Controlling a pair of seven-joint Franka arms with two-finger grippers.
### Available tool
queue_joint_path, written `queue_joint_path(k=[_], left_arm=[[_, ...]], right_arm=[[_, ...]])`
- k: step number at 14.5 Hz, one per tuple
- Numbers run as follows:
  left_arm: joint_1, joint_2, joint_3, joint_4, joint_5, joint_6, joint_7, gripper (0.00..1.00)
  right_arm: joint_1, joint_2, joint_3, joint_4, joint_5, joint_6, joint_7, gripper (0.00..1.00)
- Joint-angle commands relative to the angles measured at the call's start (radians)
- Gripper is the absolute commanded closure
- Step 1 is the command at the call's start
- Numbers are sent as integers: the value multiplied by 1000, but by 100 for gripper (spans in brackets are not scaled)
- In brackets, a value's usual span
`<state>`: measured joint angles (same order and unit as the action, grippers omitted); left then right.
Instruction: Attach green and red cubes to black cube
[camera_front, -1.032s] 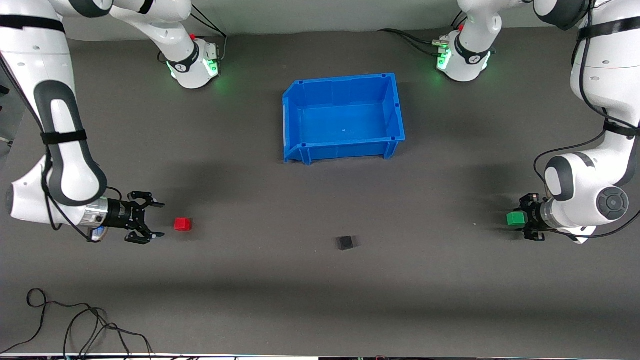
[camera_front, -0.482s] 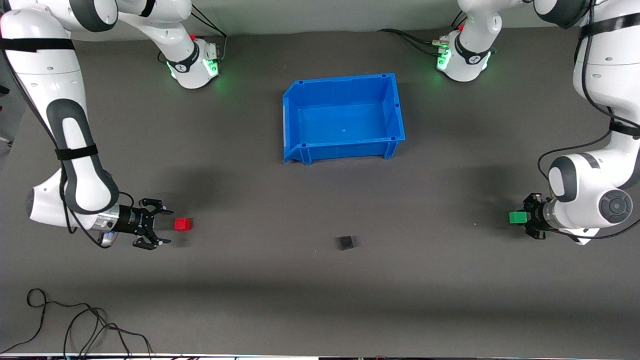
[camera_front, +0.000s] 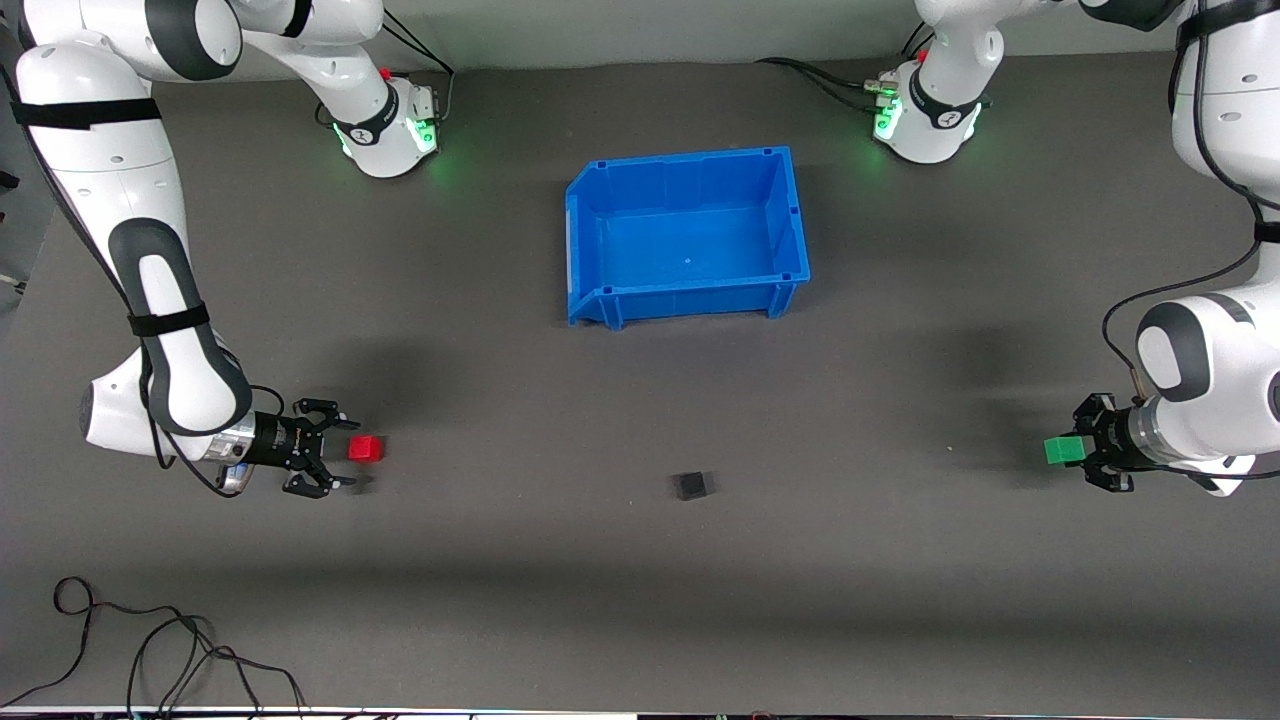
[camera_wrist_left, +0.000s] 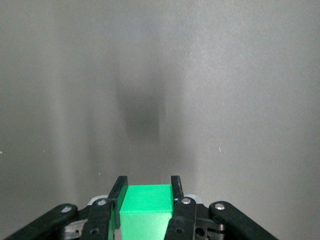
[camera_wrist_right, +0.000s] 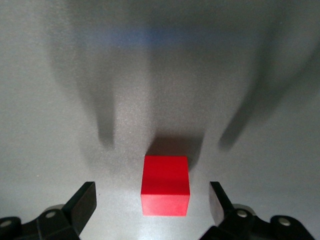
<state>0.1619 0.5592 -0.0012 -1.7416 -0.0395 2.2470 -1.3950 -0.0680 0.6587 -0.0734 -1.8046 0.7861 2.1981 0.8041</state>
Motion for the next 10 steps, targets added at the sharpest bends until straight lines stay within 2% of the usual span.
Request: queue_joint_path(k=[1,3,6,7,10], left_arm=[[-15,-24,-14,1,-17,-43,-45,100],[-16,-24,-40,17,-17,-55,-77,100],[-47,-18,-51,22,-11,-55,-119,100],[-64,-13,-51,25,-13,-49,-130,100],[-99,27,-51,77,-11,-34,-212,100]], right_arm=[[7,9,-2,8,31,11,-31,13],[5,7,-2,10,31,8,-31,41],[4,7,-2,14,31,3,-31,73],[4,6,-2,16,31,2,-31,79],[7,-10,-2,37,31,-4,-17,80]])
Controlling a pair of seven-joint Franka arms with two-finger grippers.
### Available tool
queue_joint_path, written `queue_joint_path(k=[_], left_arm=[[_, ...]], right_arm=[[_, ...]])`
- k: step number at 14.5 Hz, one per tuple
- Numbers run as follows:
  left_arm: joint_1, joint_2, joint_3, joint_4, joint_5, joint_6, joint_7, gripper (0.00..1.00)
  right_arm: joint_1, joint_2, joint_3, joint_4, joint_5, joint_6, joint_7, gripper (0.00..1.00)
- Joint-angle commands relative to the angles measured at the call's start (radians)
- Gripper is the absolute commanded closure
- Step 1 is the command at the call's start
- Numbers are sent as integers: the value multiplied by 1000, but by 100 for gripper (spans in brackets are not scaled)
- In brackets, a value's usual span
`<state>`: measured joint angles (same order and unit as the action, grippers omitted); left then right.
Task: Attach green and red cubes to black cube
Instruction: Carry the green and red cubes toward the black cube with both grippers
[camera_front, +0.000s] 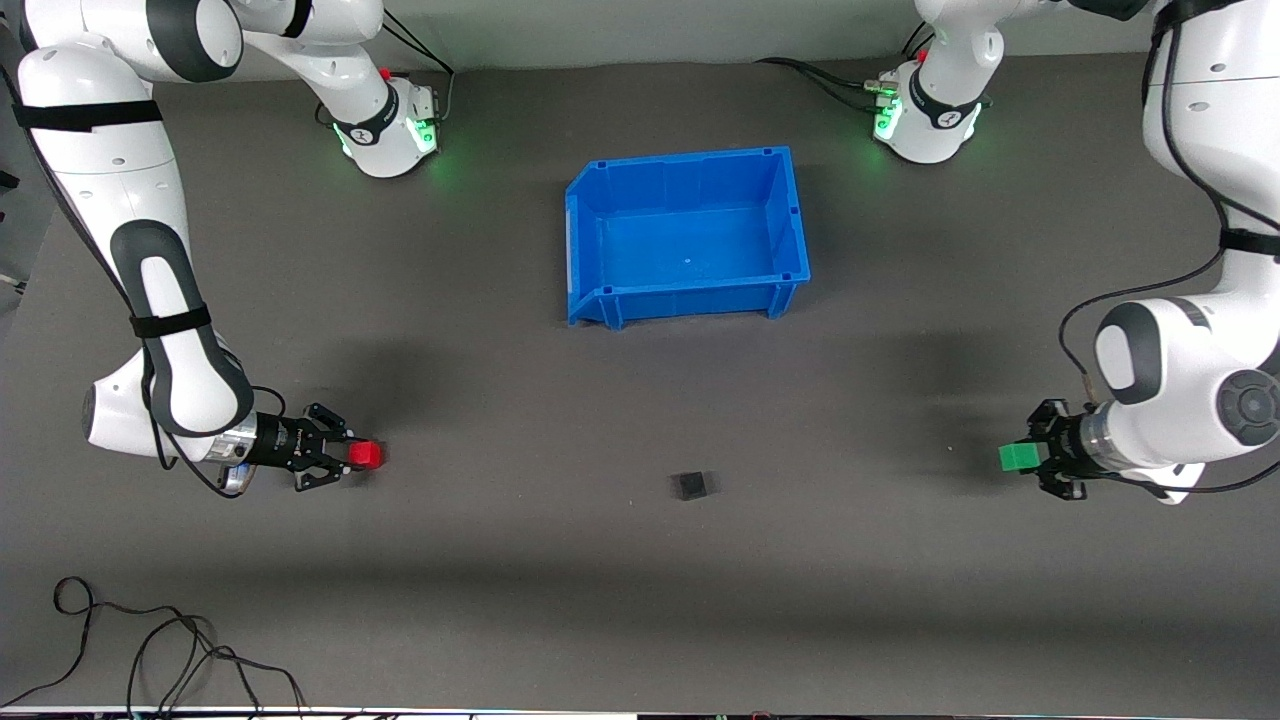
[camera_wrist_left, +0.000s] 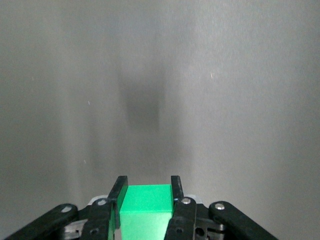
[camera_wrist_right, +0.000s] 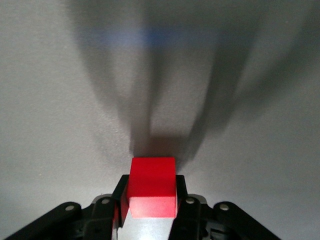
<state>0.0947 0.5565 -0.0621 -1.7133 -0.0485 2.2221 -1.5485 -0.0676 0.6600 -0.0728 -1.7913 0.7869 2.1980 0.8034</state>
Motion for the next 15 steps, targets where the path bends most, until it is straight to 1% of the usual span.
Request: queue_joint_path(k=[1,3,5,7,9,11,13,15], left_arm=[[-56,31,10,60,-7,-5,-82,100],[-102,45,10,110,2,-18,-160,100],[-160,69,11,129,10,-13,-215,100],[-176,94,10,138,3,-1,-261,100],[-242,153,-7,211,-10,-1,-335,100],[-276,212,-11,293,-7,-1,-425,100],[-303,235,-34,302,-16,1,-449,100],[-325,273,-47,336,-30,1,-525,100]], right_arm=[[8,-22,-1,41,31,-35,-3,80],[28,-26,1,105,19,-90,75,80],[72,-26,-1,156,12,-104,158,80],[129,-25,-1,196,2,-104,227,80],[184,-10,-1,248,-20,-103,285,80],[236,12,-1,280,-23,-100,313,80],[290,44,1,314,-20,-93,367,80],[334,94,1,384,-17,-90,445,80]])
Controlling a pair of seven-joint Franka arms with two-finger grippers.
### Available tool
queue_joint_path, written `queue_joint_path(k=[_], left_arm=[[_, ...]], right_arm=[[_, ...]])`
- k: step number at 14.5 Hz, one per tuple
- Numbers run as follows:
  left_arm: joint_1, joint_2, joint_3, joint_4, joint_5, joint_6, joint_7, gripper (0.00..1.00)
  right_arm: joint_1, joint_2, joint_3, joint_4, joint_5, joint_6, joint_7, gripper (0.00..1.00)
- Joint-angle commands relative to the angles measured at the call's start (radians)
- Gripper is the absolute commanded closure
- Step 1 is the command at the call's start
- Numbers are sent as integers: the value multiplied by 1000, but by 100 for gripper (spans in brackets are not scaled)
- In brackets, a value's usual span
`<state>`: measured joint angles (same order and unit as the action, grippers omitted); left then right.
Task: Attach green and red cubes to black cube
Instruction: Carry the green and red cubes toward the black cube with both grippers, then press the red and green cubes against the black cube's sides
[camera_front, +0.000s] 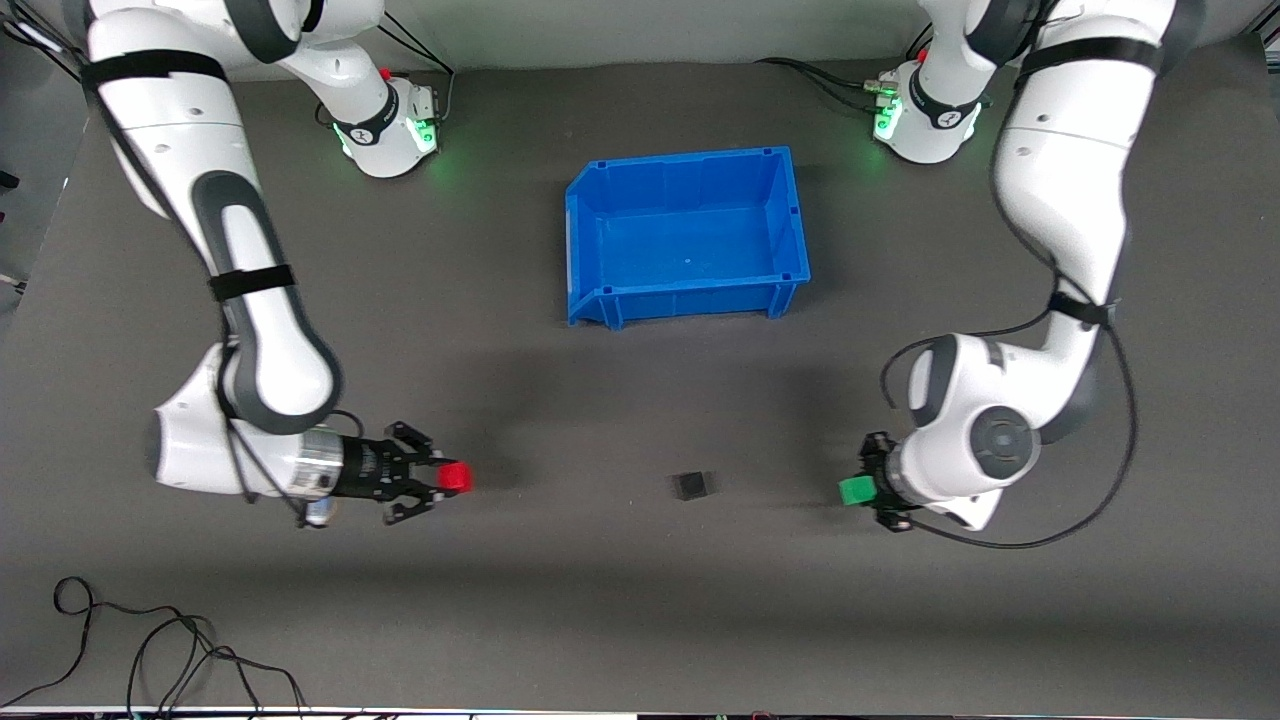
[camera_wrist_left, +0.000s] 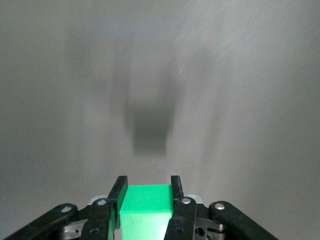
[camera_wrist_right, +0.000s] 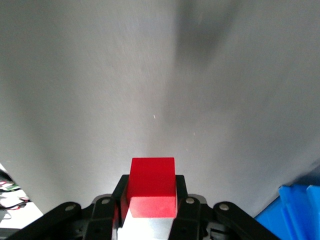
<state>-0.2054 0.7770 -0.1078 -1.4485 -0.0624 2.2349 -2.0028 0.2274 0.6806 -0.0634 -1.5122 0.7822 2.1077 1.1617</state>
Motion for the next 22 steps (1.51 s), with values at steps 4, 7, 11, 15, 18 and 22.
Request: queue_joint_path(k=[4,7,11,15,18,22], left_arm=[[-83,103,0,129,-10,-12,-128,100],[-138,131,8,169,10,-12,-119,100],[-180,163,8,203,79,-11,-110,100],[-193,189,8,214,79,38,-119,100],[-200,194,7,218,76,74,-134,100],[-224,206,5,220,76,103,-148,100]], right_arm=[[116,163,-7,205,-8,37,222,80],[187,243,-7,271,-8,142,321,80],[260,313,-6,323,-6,250,420,80],[326,350,-6,357,-6,327,492,80],[346,358,-3,360,-6,342,513,80],[371,388,16,383,-6,406,515,80]])
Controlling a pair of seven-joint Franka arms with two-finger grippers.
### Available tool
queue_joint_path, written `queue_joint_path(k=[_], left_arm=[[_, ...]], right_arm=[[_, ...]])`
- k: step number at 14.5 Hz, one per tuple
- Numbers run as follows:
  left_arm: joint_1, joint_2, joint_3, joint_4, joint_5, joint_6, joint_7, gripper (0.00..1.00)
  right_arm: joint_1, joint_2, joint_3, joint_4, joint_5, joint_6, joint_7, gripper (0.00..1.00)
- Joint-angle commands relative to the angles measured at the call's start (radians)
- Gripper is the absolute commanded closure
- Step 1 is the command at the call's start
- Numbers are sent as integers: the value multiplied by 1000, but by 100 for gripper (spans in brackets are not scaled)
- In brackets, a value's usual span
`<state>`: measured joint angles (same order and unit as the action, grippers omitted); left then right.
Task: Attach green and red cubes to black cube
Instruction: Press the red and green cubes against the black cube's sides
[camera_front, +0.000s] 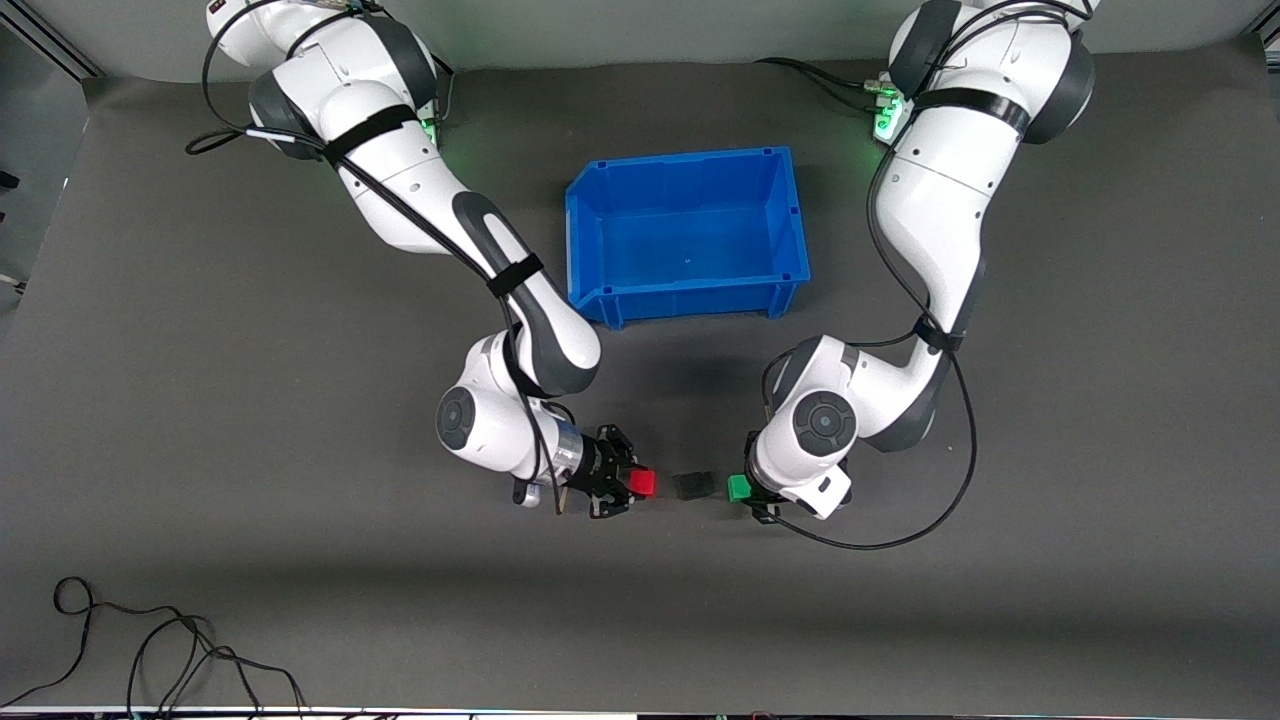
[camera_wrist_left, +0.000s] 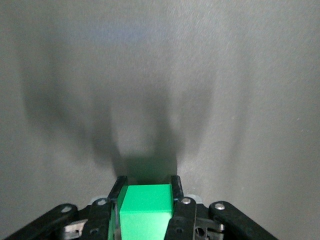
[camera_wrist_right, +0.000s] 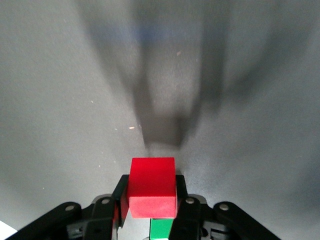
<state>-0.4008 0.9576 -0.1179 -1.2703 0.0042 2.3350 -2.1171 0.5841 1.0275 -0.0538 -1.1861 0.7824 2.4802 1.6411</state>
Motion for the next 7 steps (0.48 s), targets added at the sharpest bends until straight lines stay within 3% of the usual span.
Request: queue_joint_path(k=[1,7], left_arm=[[-36,30,15,52,10,3,-41,100],[-50,53,15,84,10,3,-70,100]], right_arm=[[14,52,9,66,-6,36,34,81],[14,83,11,99,-8,42,22,83]])
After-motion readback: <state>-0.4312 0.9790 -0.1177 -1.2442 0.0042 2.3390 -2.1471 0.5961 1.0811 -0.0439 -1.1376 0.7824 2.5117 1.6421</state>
